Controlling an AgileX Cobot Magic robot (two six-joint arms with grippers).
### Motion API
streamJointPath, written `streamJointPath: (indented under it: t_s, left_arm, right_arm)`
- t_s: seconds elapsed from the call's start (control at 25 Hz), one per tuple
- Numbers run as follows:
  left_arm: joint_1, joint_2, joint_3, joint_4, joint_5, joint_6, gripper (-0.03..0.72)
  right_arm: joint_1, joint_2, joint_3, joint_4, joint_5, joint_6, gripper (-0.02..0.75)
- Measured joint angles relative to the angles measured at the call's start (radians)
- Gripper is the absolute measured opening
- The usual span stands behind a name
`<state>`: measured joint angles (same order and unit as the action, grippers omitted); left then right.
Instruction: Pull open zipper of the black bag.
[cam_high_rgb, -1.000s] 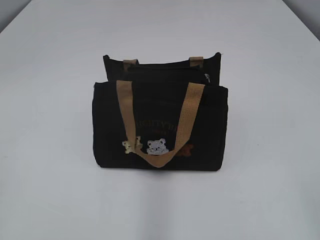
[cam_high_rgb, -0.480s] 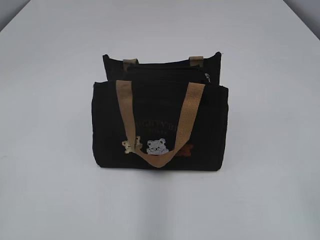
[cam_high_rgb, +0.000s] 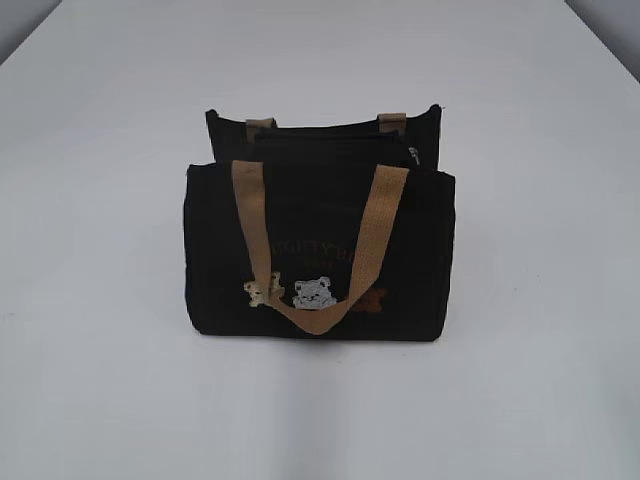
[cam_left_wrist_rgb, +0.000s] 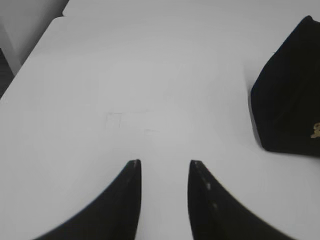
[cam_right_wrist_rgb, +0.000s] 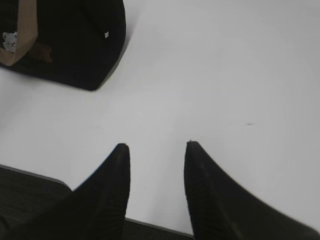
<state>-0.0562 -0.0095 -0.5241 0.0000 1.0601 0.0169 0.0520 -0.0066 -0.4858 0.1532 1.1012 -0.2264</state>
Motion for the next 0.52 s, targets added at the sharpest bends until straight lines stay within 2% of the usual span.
streamJointPath:
  t_s: [0.52]
  left_arm:
    - [0.009, 0.000, 0.000, 0.000, 0.000, 0.000, 0.239]
  right_arm:
    - [-0.005, 0.000, 0.000, 0.003, -0.001, 0.000, 0.293]
